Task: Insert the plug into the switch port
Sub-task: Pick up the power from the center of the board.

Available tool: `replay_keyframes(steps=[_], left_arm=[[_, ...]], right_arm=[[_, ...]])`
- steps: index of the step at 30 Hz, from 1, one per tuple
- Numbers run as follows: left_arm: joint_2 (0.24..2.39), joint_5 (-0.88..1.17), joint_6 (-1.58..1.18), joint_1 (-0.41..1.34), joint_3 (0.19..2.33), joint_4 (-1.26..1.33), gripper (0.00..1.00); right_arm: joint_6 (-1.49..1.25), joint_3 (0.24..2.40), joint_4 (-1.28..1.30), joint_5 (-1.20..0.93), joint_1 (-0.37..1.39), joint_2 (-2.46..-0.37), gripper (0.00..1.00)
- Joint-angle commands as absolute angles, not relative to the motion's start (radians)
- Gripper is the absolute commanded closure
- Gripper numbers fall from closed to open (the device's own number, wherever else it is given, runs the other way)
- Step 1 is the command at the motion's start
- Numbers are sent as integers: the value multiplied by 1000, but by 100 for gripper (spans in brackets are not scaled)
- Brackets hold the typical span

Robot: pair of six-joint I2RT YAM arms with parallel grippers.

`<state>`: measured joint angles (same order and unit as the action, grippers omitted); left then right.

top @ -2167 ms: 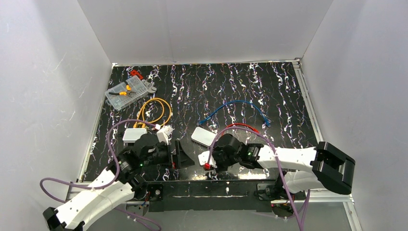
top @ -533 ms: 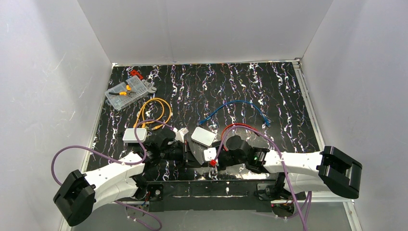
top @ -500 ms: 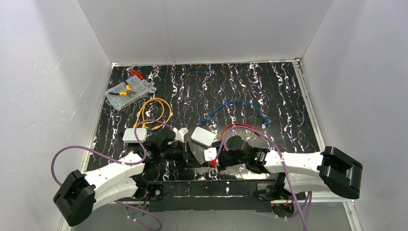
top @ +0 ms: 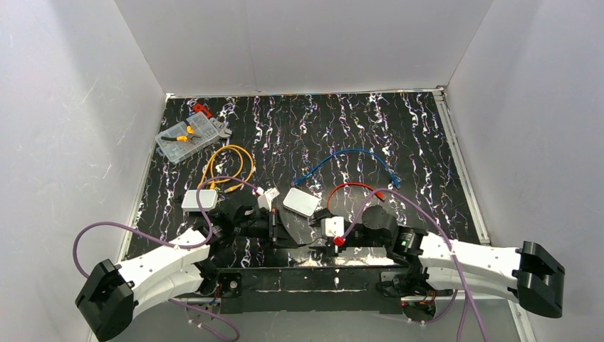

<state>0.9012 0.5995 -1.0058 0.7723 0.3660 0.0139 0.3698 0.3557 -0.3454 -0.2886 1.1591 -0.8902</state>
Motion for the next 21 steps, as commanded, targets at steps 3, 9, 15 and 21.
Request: replay_keyframes(steps=[3,9,15,21], left_arm=[[851,658,-962,771,368,7,100],[829,674,-955,772,364,9,100],[841,703,-958,772,358,46,100],[845,718,-963,772,346,71,100]], right_arm=[[319,369,-303,-241,1163,-799,35],[336,377,-266,-338,1163,-831,37],[353,382,-304,-400,1163,-886,50],[357,394,-357,-410,1167,-919,54]])
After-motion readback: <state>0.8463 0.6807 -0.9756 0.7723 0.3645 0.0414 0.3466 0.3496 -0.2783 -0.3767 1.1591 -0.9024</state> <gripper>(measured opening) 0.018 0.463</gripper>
